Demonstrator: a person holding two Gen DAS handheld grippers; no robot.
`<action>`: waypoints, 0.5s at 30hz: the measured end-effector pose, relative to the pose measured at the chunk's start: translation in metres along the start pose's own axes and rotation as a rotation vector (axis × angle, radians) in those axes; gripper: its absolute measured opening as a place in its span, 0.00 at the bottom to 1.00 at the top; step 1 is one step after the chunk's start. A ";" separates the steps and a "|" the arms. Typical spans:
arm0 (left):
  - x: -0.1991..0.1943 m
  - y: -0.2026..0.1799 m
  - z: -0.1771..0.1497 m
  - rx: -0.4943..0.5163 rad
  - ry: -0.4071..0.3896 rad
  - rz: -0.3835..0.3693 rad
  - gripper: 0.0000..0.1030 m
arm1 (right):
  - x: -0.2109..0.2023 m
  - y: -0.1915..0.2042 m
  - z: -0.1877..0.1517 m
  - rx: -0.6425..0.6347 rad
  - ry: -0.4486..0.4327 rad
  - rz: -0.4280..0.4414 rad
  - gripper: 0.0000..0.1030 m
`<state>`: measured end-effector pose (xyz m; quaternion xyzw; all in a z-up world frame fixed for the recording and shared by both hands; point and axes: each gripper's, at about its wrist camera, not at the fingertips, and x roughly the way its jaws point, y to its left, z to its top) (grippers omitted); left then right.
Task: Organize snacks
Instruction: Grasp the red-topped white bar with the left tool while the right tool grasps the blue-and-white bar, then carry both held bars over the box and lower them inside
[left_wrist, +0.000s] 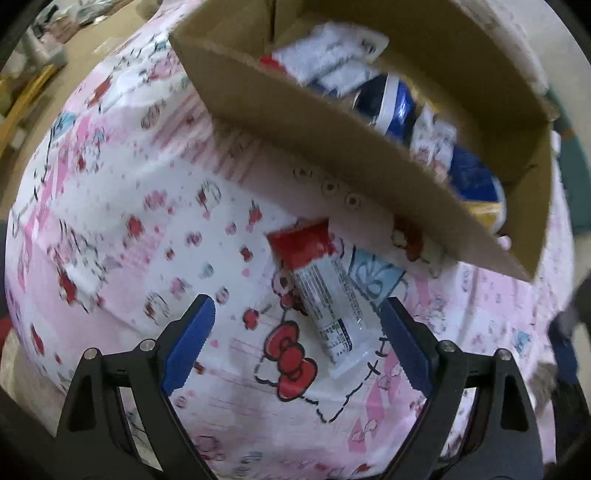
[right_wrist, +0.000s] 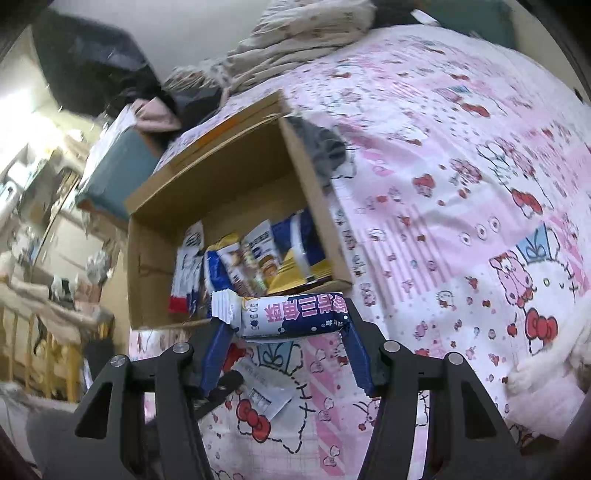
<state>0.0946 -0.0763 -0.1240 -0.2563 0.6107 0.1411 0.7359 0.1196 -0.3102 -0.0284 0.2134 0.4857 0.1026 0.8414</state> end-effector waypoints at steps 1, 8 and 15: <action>0.005 -0.003 -0.002 0.008 0.011 0.007 0.86 | 0.000 -0.002 0.000 0.015 0.000 0.002 0.57; 0.022 -0.015 -0.013 0.106 0.011 0.076 0.79 | 0.003 0.007 -0.002 -0.009 0.010 0.011 0.57; 0.011 0.007 -0.013 0.125 0.039 0.062 0.27 | 0.006 0.017 -0.003 -0.025 0.020 0.045 0.57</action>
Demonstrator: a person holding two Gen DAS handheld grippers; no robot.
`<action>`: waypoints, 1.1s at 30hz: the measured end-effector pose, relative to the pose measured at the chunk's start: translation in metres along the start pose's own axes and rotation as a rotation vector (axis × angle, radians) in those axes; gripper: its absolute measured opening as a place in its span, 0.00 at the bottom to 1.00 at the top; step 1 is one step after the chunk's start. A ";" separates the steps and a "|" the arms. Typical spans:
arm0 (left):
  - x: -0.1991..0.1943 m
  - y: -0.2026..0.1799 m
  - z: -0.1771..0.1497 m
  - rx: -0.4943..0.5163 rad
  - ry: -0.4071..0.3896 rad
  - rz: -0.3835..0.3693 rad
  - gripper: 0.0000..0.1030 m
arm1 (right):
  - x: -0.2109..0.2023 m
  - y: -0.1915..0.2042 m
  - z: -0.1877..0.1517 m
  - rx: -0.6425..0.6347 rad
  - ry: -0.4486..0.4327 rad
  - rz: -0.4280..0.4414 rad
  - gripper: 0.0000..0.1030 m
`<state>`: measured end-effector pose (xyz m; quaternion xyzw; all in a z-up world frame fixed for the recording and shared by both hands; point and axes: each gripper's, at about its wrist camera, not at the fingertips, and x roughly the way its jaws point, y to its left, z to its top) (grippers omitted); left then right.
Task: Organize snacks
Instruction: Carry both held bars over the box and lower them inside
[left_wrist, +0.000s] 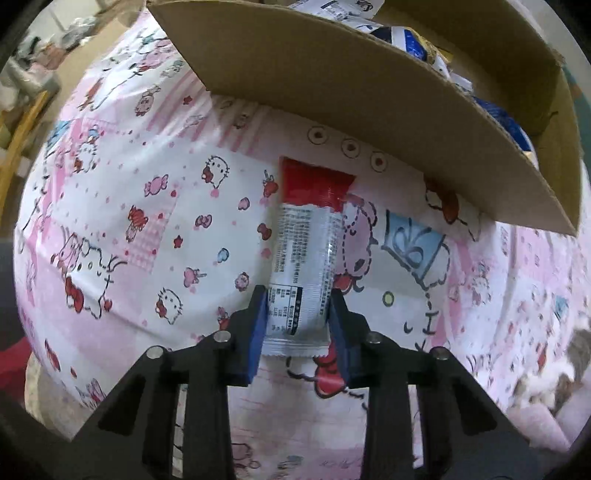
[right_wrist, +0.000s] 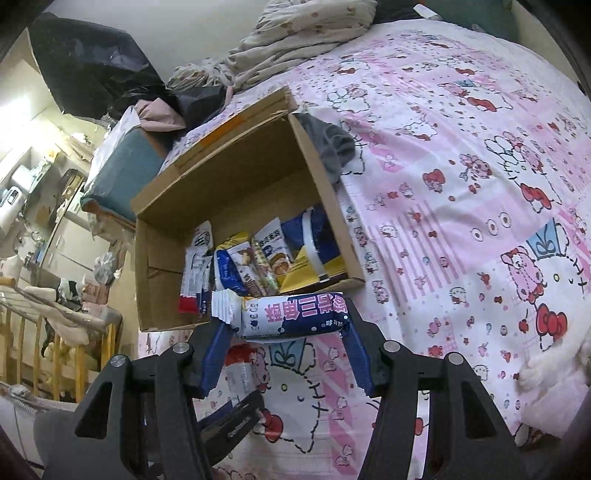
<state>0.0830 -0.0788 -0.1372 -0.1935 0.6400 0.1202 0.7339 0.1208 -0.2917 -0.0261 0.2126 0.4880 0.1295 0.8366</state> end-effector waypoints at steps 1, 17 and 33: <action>-0.002 0.003 0.000 0.010 0.004 -0.021 0.27 | 0.000 0.002 0.000 -0.002 0.000 0.003 0.57; -0.120 0.038 0.030 0.209 -0.187 -0.146 0.26 | -0.002 0.006 0.001 0.014 -0.005 0.038 0.57; -0.205 0.014 0.081 0.349 -0.439 -0.225 0.26 | -0.005 0.025 0.040 -0.061 -0.095 0.074 0.57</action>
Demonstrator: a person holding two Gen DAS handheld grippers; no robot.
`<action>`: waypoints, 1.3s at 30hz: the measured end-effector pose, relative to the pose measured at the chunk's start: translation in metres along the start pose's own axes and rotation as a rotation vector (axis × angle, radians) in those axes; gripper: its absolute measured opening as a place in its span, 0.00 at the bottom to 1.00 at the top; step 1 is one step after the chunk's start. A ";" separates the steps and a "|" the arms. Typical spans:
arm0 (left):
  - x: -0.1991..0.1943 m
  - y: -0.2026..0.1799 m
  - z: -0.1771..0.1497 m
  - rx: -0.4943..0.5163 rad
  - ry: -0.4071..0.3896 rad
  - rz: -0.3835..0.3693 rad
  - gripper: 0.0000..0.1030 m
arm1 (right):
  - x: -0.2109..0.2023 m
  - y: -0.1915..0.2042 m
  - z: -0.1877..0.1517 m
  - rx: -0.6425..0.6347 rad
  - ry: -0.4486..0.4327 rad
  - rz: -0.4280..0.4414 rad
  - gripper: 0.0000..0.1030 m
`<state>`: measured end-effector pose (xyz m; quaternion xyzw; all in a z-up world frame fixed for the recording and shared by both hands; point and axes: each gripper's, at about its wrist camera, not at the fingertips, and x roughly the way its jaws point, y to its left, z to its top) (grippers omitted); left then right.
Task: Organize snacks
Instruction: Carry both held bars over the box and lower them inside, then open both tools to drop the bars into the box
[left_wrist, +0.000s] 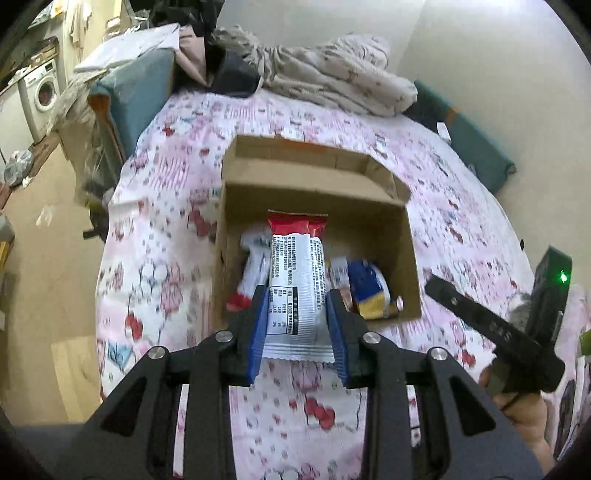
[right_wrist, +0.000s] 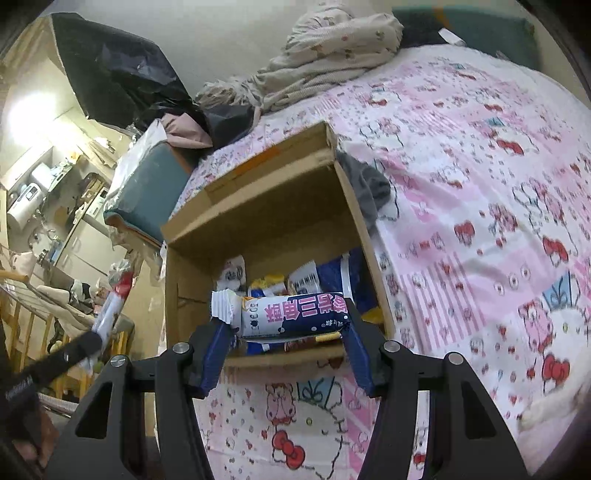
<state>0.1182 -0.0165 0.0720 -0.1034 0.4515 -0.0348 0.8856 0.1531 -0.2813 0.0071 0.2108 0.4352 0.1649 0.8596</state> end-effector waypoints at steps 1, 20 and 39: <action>0.005 0.003 0.006 -0.002 -0.008 0.010 0.26 | 0.002 0.000 0.002 -0.002 -0.001 0.003 0.57; 0.093 0.019 0.007 -0.016 0.025 0.070 0.27 | 0.078 0.010 0.005 -0.079 0.162 0.005 0.58; 0.097 0.015 -0.007 0.057 0.025 0.195 0.80 | 0.071 0.022 -0.001 -0.141 0.144 -0.004 0.95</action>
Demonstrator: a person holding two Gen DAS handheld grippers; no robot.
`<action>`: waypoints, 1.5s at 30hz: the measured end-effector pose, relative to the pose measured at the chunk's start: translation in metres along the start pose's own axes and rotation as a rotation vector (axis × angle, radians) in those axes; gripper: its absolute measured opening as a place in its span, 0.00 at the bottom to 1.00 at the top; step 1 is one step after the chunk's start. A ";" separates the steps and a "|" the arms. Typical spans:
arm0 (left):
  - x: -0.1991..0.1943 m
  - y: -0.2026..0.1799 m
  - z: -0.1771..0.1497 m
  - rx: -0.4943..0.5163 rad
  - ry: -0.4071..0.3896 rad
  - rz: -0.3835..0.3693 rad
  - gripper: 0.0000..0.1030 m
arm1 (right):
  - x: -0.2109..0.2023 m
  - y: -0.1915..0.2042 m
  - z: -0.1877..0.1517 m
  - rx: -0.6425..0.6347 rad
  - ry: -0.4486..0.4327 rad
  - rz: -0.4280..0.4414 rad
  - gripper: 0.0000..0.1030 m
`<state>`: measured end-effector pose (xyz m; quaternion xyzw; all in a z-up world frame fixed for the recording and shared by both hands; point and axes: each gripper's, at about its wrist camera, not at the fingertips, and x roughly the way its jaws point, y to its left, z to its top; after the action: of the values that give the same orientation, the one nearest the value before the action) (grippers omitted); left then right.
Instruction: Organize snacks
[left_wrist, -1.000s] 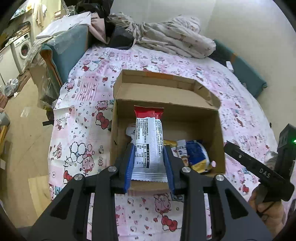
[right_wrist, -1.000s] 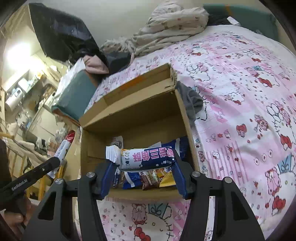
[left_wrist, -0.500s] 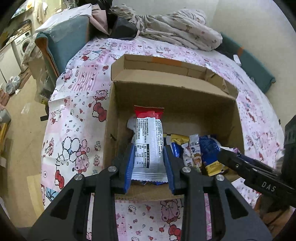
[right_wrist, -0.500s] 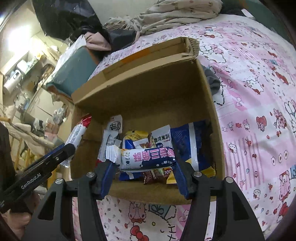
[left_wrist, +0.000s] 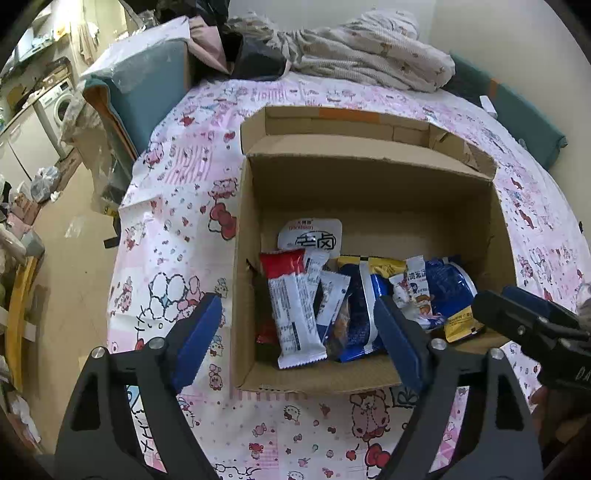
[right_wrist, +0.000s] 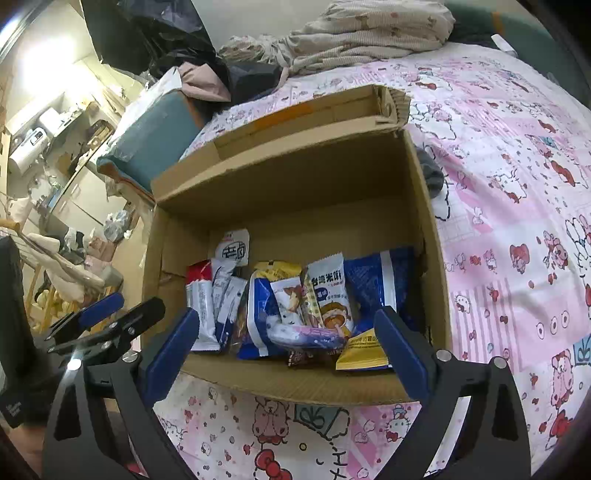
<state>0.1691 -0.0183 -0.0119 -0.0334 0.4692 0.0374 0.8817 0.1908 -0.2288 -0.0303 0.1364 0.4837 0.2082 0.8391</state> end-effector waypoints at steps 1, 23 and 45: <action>-0.003 0.000 0.000 0.002 -0.006 -0.004 0.80 | -0.003 0.000 0.000 0.009 -0.007 0.006 0.95; -0.085 0.029 -0.034 -0.013 -0.207 -0.008 0.80 | -0.085 0.016 -0.042 0.018 -0.183 0.013 1.00; -0.094 0.026 -0.071 -0.015 -0.194 -0.027 0.99 | -0.072 0.044 -0.073 -0.144 -0.229 -0.164 1.00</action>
<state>0.0553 -0.0026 0.0258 -0.0425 0.3808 0.0320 0.9231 0.0862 -0.2235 0.0070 0.0586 0.3782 0.1564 0.9105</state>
